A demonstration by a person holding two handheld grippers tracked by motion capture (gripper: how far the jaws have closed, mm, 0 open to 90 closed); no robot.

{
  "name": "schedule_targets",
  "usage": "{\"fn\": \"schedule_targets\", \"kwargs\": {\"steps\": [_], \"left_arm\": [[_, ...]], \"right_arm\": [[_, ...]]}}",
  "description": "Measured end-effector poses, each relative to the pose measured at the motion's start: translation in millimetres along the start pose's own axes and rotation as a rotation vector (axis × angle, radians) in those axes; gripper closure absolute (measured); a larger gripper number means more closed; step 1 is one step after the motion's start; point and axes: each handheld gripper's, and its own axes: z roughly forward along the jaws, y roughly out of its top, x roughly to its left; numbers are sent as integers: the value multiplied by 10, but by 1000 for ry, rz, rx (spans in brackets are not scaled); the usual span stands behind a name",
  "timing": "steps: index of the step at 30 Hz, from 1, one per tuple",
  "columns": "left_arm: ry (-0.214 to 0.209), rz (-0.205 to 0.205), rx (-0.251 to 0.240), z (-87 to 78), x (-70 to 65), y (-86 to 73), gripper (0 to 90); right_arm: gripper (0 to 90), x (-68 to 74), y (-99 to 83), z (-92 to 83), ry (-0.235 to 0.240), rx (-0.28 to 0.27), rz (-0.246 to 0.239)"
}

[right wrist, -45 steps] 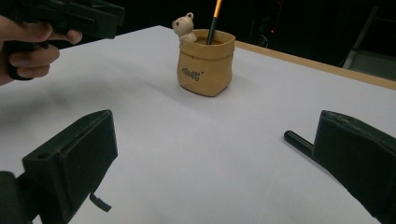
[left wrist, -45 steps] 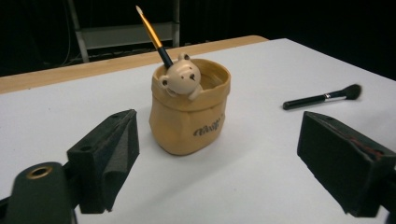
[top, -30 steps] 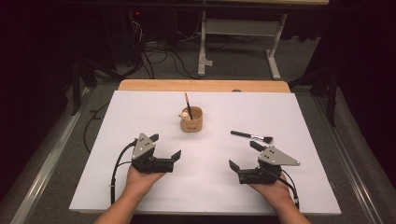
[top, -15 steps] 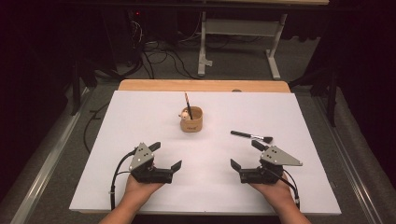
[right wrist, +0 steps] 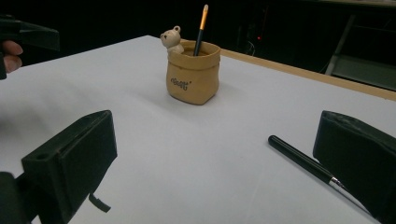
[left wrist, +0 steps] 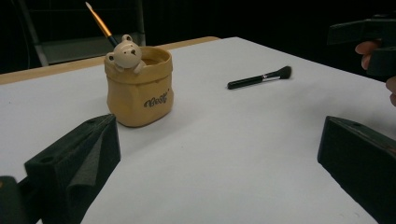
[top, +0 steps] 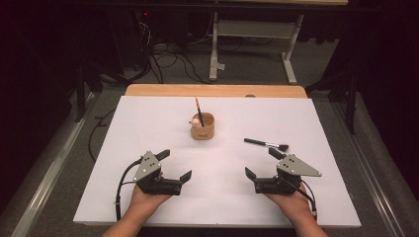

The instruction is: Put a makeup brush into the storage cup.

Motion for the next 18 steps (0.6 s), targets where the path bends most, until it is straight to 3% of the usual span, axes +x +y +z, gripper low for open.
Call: {"fn": "schedule_targets", "kwargs": {"steps": [8,18], "left_arm": [[2,-16,17,16,53,-30,2],[9,-21,14,-23,61,-20,2]], "right_arm": [[10,-57,-18,-12,-39,26,26],[10,-105,-79,1,-101,83,4]]}}
